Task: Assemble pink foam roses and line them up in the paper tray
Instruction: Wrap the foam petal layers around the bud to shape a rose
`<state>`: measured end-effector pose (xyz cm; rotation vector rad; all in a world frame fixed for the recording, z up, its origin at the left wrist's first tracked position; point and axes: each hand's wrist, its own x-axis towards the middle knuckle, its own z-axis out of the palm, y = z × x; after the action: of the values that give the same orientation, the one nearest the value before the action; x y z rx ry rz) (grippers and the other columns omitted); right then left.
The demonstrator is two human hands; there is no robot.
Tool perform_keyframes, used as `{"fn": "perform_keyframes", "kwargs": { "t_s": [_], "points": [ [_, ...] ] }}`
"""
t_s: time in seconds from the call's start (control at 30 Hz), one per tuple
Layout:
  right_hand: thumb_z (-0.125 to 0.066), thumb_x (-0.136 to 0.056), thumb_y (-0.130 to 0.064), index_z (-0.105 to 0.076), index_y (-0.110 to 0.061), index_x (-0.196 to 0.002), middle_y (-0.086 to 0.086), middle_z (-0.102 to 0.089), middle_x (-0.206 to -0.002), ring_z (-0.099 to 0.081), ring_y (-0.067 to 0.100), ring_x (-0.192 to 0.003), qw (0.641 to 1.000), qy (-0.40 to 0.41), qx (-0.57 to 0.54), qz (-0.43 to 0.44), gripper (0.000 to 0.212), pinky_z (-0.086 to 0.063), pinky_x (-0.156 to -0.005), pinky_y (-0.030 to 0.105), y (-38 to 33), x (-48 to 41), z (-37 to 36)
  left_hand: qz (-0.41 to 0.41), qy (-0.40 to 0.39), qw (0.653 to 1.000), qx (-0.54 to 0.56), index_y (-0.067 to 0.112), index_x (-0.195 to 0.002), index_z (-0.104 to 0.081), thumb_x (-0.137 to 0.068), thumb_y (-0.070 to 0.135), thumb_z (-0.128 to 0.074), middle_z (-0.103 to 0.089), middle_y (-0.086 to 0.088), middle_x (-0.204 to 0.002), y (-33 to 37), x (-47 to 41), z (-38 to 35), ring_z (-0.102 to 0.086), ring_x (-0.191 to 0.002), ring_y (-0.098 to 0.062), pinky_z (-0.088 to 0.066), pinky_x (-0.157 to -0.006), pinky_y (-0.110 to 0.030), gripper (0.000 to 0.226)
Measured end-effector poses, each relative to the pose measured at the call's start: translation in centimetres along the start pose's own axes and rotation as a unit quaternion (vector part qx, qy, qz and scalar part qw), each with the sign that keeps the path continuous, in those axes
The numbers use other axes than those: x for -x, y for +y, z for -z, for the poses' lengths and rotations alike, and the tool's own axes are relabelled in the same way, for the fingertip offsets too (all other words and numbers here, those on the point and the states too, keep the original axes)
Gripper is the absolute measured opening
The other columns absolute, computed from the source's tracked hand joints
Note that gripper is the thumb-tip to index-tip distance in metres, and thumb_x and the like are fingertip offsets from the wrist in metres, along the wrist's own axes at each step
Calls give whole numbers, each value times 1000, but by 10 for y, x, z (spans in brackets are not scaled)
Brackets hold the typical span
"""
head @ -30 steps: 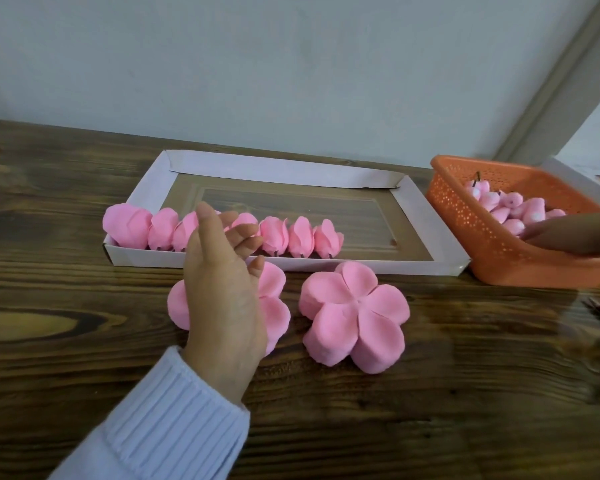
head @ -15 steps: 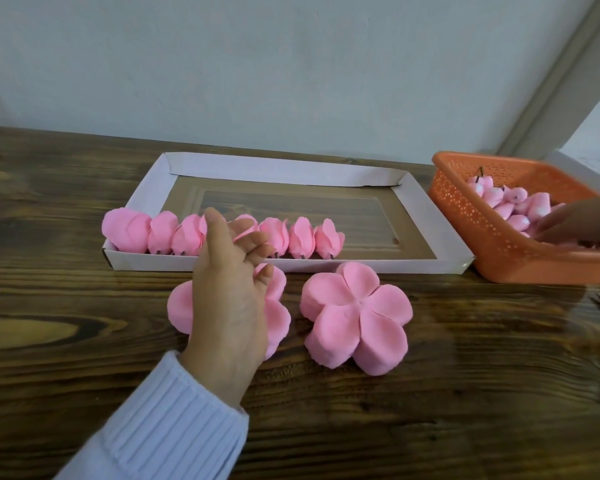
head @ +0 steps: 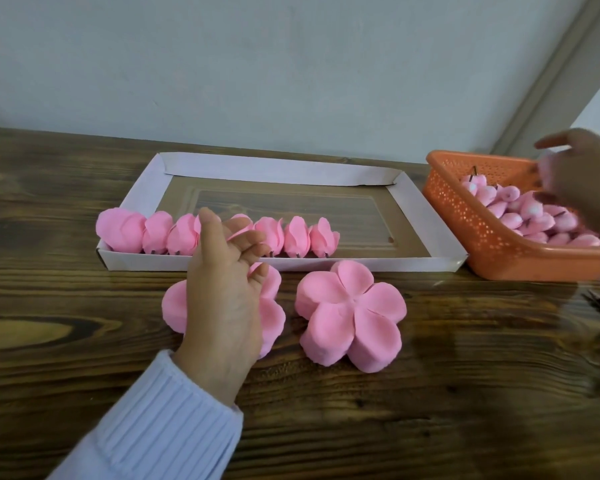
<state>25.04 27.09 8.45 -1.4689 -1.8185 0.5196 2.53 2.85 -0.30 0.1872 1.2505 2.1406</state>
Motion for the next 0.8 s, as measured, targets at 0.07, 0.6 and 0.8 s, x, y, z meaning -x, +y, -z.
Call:
{"fn": "perform_keyframes", "kwargs": {
  "t_s": [0.07, 0.6, 0.8],
  "points": [
    [-40, -97, -6, -58, -19, -121, 12, -59, -101, -57, 23, -75, 995, -37, -97, -12, 32, -49, -55, 25, -14, 20, -13, -1, -1, 1000, 1, 22, -90, -66, -99, 54, -35, -69, 9, -68, 0, 0, 0, -63, -77, -9, -45, -77, -28, 45],
    [-72, -83, -30, -73, -21, -99, -11, -62, -90, -53, 5, -83, 945, -201, 92, 240, 18, -34, -67, 7, -24, 134, -102, 9, -7, 1000, -1, 21, -91, -66, -99, 55, -35, -69, 9, -67, 0, 1, 0, -64, -74, -7, -44, -74, -27, 46],
    [-74, -81, -29, -69, -23, -90, -13, -62, -85, -54, -1, -76, 952, -173, 71, 242, 11, -40, -62, 14, -21, 137, -104, 12, -9, 1000, -1, 21, -89, -65, -100, 53, -35, -68, 9, -67, 1, 1, 0, -62, -72, -8, -45, -74, -27, 46]
  ]
}}
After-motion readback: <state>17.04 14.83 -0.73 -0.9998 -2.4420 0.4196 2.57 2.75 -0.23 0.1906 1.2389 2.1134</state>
